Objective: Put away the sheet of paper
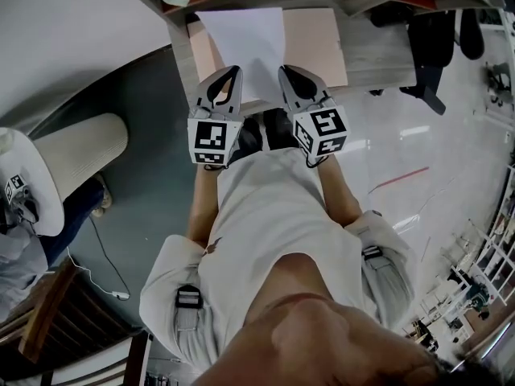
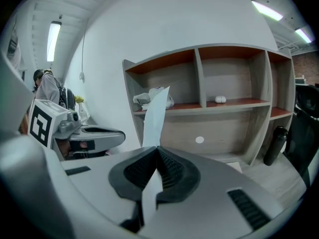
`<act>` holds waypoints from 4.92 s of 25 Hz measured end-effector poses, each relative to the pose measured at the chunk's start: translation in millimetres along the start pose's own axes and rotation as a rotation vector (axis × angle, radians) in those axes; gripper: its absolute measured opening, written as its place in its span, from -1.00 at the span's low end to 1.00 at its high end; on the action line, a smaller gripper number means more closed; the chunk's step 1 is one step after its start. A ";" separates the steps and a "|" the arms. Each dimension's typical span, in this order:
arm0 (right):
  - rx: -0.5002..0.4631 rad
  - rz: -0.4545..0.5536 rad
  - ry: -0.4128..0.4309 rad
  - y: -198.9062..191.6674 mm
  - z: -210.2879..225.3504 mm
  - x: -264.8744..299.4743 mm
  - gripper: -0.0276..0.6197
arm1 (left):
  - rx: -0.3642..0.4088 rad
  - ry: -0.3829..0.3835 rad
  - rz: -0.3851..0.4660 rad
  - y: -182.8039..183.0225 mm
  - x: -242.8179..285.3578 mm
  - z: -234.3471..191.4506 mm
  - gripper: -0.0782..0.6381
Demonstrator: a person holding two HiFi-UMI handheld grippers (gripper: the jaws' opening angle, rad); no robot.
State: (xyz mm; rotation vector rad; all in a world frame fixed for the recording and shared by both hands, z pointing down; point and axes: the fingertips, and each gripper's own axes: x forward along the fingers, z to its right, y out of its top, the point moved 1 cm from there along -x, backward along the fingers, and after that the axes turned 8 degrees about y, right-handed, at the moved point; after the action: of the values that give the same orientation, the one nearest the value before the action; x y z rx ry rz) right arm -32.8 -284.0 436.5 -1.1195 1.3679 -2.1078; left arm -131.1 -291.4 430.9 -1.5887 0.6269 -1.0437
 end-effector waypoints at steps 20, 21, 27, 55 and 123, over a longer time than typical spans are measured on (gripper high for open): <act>0.090 -0.162 0.023 -80.4 75.9 42.4 -0.85 | 0.025 -0.001 -0.139 -75.5 85.8 11.7 -0.72; 0.096 -0.169 0.022 -84.6 80.9 43.3 -0.85 | 0.024 0.000 -0.147 -78.8 89.5 13.1 -0.72; 0.122 -0.205 0.006 -105.4 110.1 46.5 -0.85 | 0.015 -0.008 -0.187 -94.4 109.2 23.1 -0.72; 0.145 -0.323 -0.074 -170.6 204.7 53.4 -0.85 | 0.021 -0.053 -0.295 -141.3 166.2 52.2 -0.72; 0.183 -0.457 0.144 -218.6 124.4 174.4 -0.85 | -0.089 0.124 -0.358 -186.6 139.1 1.3 -0.72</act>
State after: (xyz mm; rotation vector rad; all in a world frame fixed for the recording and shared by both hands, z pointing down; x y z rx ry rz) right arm -19.0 -376.7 727.9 -1.3203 1.0167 -2.6171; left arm -86.5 -353.7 650.7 -1.7645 0.4854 -1.4034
